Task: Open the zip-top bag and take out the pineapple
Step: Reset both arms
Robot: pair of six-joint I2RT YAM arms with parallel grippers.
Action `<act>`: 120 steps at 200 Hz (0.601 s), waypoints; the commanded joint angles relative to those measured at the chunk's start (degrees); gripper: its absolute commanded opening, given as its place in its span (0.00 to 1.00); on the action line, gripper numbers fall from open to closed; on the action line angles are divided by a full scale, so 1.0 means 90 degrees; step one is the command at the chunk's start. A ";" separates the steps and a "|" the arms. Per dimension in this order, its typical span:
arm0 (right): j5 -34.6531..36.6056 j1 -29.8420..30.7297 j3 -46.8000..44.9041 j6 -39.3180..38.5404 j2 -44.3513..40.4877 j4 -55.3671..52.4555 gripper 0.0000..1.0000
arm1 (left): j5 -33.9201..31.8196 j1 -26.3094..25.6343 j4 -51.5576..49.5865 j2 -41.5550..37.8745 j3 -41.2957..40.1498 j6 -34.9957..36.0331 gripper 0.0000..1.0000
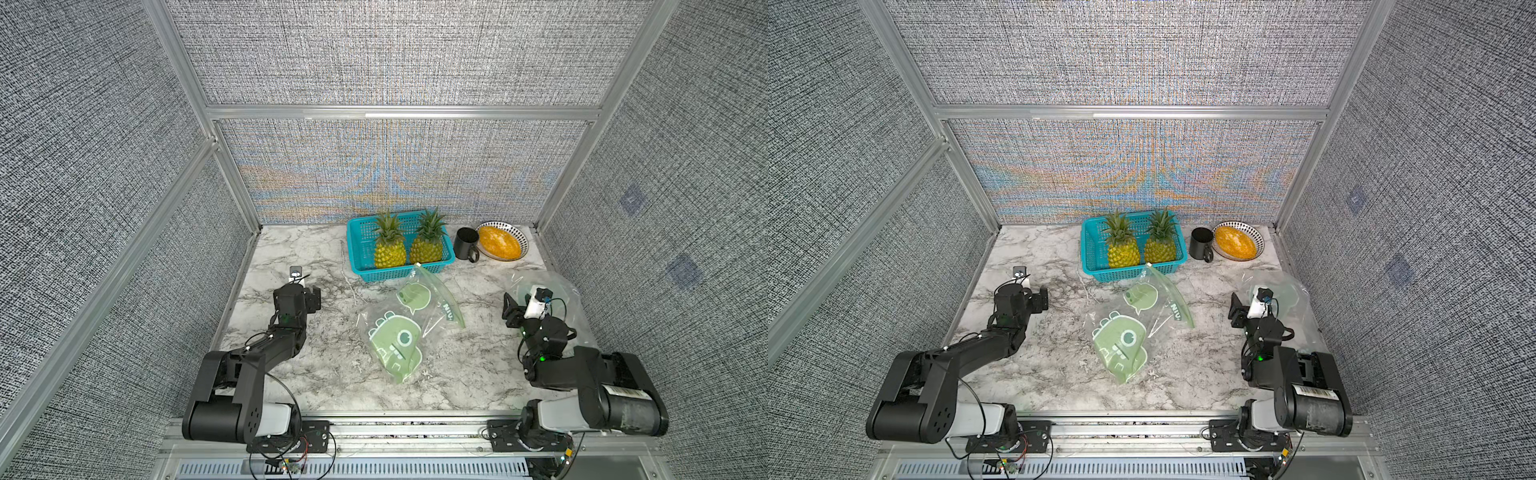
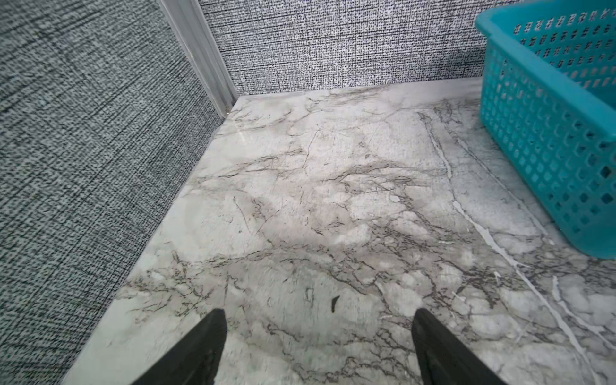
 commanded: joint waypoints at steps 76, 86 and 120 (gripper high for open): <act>0.0733 0.0573 -0.0241 -0.0334 0.0810 0.1836 0.75 | 0.0361 0.0104 0.1210 0.0592 -0.0224 0.0046 0.93; 0.0818 0.0593 -0.0076 -0.0388 0.0523 0.1049 0.77 | 0.0368 0.0110 0.1184 0.0576 -0.0224 0.0057 0.99; 0.1205 0.0802 0.0262 -0.0485 0.0665 0.0669 0.91 | 0.0370 0.0102 0.1218 0.0555 -0.0256 0.0067 0.99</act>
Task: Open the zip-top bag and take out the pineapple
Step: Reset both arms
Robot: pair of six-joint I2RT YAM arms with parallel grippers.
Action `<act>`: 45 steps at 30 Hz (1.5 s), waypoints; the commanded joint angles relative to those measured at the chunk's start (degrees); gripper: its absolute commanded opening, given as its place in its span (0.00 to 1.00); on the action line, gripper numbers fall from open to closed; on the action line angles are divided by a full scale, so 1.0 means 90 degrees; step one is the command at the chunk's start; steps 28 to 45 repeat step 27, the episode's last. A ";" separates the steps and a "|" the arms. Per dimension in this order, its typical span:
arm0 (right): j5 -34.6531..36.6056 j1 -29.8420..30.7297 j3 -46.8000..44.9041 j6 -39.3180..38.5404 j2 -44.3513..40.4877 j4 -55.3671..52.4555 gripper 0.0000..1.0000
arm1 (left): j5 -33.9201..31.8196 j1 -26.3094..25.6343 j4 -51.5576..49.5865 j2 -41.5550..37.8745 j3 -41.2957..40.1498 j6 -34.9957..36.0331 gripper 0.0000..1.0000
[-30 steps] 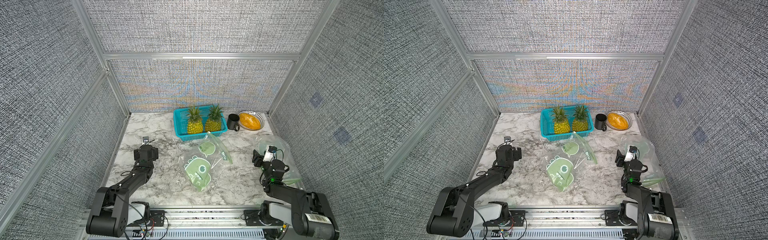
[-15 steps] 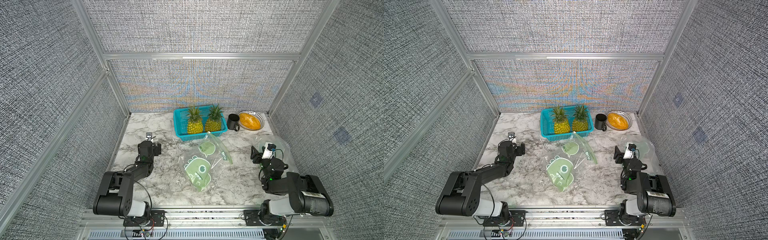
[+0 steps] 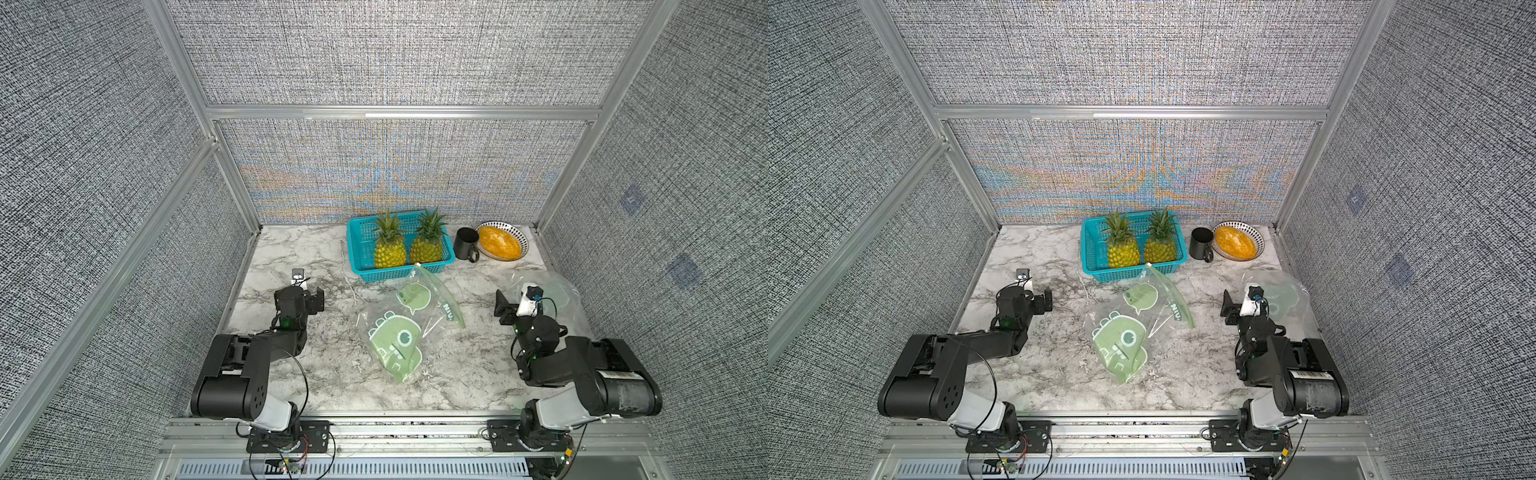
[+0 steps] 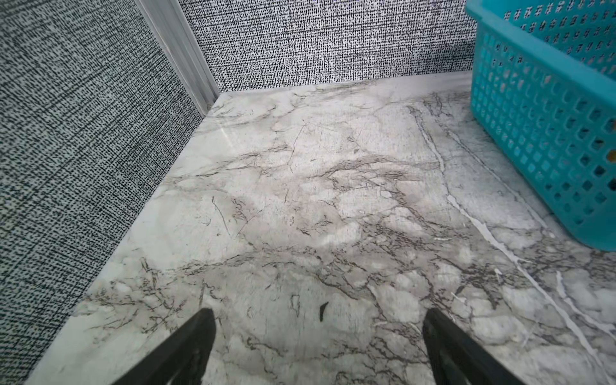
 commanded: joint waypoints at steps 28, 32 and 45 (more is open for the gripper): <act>0.0746 0.0268 0.0312 -0.0226 0.0012 -0.0627 0.98 | 0.0293 0.0099 0.0139 -0.0001 0.0060 -0.0015 0.99; 0.0746 0.0268 0.0312 -0.0226 0.0012 -0.0627 0.98 | 0.0293 0.0099 0.0139 -0.0001 0.0060 -0.0015 0.99; 0.0746 0.0268 0.0312 -0.0226 0.0012 -0.0627 0.98 | 0.0293 0.0099 0.0139 -0.0001 0.0060 -0.0015 0.99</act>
